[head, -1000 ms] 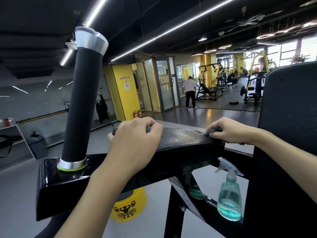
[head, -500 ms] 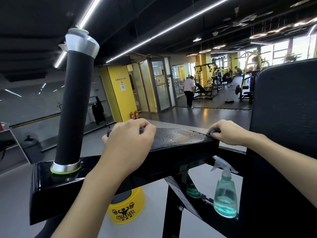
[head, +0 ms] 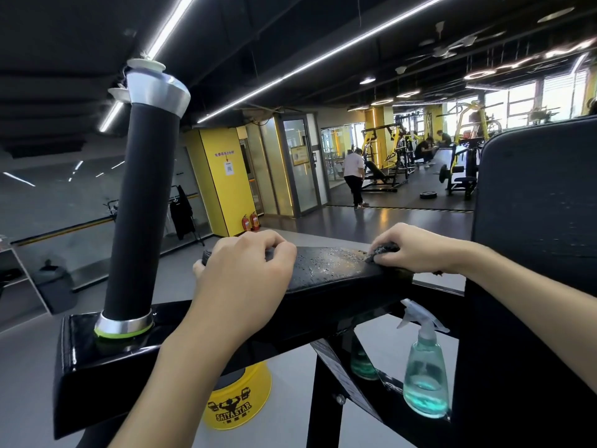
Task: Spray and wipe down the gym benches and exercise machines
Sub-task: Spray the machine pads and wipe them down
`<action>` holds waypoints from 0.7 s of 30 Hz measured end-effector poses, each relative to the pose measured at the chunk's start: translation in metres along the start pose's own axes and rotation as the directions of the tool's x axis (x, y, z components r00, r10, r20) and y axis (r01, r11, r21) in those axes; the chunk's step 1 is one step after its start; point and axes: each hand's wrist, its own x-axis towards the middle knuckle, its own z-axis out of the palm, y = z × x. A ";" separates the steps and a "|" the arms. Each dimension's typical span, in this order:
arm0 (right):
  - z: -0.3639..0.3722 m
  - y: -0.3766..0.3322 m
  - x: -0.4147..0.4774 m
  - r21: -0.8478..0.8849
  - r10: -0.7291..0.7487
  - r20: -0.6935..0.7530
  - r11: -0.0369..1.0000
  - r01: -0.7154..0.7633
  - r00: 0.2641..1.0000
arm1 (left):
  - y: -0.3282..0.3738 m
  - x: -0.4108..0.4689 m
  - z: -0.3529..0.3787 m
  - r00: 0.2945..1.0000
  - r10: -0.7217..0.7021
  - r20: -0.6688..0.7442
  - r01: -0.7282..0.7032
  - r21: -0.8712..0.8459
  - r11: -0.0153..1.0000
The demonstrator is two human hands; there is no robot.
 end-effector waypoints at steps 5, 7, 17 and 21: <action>0.005 0.014 0.012 -0.108 0.074 -0.053 0.991 -0.080 0.996 | 0.000 0.000 0.001 1.000 0.003 0.006 -0.003 0.006 1.000; 0.006 0.009 0.019 -0.147 0.078 -0.042 0.986 -0.083 0.996 | 0.001 0.000 0.000 1.000 0.000 0.003 0.000 0.006 1.000; 0.011 0.009 0.035 -0.186 0.102 -0.043 0.977 -0.108 0.994 | 0.002 -0.002 0.000 1.000 -0.011 0.005 0.011 0.026 1.000; 0.009 -0.005 0.033 -0.081 0.008 -0.012 0.997 -0.008 1.000 | 0.001 -0.001 0.001 1.000 -0.008 -0.007 0.008 0.032 0.999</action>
